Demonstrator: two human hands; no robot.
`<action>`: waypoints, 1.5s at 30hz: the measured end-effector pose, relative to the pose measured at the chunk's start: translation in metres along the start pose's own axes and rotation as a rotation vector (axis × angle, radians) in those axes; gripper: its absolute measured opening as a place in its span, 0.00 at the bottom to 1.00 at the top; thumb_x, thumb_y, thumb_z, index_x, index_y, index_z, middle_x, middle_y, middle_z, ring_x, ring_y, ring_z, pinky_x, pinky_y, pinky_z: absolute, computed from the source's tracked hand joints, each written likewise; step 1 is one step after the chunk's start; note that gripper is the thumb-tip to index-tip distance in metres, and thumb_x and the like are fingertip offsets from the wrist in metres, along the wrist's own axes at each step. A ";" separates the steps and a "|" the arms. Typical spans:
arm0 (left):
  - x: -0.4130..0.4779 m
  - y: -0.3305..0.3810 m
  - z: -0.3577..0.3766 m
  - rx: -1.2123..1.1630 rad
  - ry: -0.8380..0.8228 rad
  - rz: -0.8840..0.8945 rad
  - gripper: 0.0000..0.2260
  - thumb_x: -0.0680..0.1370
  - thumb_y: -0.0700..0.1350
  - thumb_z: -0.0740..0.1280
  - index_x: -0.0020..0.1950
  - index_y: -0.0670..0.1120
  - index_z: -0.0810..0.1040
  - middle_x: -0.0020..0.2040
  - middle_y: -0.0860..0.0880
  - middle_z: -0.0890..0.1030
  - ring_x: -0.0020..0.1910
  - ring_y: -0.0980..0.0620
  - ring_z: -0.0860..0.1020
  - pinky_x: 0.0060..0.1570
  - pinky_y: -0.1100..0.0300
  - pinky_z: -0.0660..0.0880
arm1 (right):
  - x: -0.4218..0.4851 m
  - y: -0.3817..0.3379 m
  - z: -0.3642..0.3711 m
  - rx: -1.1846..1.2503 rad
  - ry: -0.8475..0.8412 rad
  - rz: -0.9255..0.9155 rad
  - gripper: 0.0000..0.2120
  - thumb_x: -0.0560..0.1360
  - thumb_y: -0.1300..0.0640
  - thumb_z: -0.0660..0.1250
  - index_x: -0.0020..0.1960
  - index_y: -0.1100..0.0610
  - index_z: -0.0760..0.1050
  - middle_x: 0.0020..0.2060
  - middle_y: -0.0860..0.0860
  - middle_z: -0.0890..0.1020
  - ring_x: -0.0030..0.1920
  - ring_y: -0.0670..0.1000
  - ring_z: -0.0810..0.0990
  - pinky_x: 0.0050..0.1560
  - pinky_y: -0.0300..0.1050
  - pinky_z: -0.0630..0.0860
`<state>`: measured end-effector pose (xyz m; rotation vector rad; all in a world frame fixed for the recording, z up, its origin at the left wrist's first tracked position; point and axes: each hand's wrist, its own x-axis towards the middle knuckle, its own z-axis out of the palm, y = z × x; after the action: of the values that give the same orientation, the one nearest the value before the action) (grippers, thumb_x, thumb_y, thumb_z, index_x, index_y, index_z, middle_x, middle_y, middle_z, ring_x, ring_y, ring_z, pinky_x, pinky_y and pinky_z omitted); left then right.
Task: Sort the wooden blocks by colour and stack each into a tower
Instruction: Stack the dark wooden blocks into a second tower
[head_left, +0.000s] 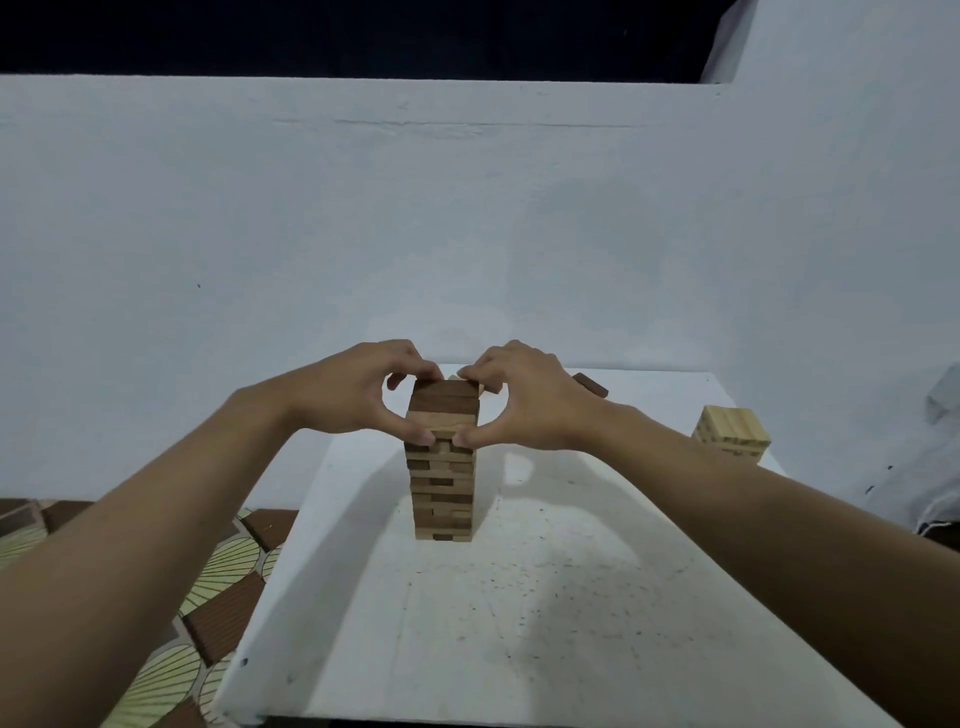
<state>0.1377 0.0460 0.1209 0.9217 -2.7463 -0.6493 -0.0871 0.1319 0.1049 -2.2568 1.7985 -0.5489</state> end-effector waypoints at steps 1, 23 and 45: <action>0.001 -0.003 0.001 0.003 -0.001 -0.004 0.26 0.68 0.60 0.80 0.63 0.58 0.79 0.50 0.56 0.74 0.53 0.56 0.72 0.49 0.61 0.69 | 0.000 0.001 0.000 -0.004 -0.003 0.000 0.36 0.66 0.35 0.75 0.70 0.47 0.74 0.50 0.36 0.70 0.55 0.39 0.63 0.66 0.51 0.64; -0.001 -0.010 0.009 -0.055 -0.012 -0.078 0.39 0.64 0.61 0.79 0.73 0.55 0.74 0.55 0.70 0.75 0.56 0.60 0.72 0.60 0.58 0.70 | -0.010 -0.007 0.002 0.048 -0.039 0.101 0.39 0.66 0.34 0.76 0.73 0.45 0.70 0.62 0.42 0.75 0.66 0.46 0.68 0.69 0.54 0.66; -0.003 -0.017 0.022 -0.104 0.046 -0.071 0.40 0.62 0.61 0.81 0.72 0.65 0.71 0.58 0.68 0.75 0.58 0.65 0.69 0.58 0.65 0.67 | -0.012 -0.009 0.004 0.128 -0.025 0.144 0.40 0.65 0.37 0.78 0.72 0.48 0.72 0.63 0.42 0.76 0.66 0.45 0.69 0.69 0.54 0.66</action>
<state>0.1425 0.0430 0.0939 1.0020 -2.6227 -0.7653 -0.0800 0.1454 0.1026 -2.0230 1.8400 -0.5877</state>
